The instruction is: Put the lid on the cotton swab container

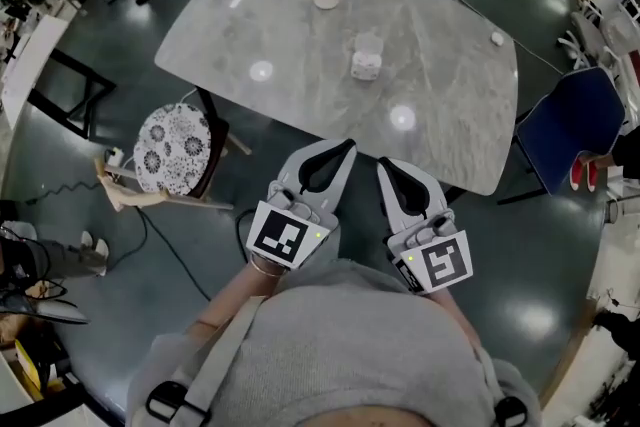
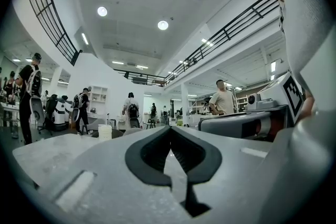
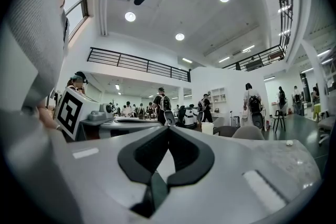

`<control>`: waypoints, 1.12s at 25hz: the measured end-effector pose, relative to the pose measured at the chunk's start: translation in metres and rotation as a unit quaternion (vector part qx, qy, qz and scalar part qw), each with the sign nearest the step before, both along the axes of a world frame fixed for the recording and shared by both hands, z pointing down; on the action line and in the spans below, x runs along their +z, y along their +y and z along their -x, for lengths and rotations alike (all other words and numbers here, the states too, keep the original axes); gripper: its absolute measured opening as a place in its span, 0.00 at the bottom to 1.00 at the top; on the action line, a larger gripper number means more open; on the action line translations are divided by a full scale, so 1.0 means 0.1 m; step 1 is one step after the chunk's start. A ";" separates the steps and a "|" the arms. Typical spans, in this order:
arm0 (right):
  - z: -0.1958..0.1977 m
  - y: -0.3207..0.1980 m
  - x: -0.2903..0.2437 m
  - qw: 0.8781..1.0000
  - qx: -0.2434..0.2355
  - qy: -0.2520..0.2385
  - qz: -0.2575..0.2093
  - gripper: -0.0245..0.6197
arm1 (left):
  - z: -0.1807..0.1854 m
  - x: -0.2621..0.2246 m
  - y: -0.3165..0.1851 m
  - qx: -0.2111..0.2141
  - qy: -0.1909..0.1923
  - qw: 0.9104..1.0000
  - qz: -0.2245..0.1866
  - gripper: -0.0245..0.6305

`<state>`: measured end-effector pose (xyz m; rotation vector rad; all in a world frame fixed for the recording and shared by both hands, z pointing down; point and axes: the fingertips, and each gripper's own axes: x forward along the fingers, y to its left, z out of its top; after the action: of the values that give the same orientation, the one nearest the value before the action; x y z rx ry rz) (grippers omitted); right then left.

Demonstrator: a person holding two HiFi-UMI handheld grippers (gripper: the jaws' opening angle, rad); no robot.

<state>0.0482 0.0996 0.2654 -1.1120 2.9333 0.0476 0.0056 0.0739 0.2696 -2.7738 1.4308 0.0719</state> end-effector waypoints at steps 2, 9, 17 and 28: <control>0.00 -0.16 0.01 1.000 0.005 -0.001 0.004 0.04 | 0.01 -0.01 -0.15 0.003 0.000 1.000 -0.001 0.03; 0.05 -0.67 -0.04 1.000 0.016 -0.001 0.007 0.04 | 0.08 -0.04 -0.63 0.008 0.001 1.000 0.005 0.03; 0.14 -1.17 -0.08 0.999 0.031 -0.002 0.006 0.04 | 0.16 -0.05 -1.13 0.025 -0.003 1.000 0.009 0.03; 0.27 -1.73 -0.03 0.999 0.053 -0.006 0.011 0.04 | 0.26 -0.01 -1.70 0.049 -0.011 0.999 0.009 0.03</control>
<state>0.0216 -0.0729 0.2619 -1.2654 2.8687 0.0091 -0.0204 -0.0964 0.2685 -2.8489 1.2951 0.0290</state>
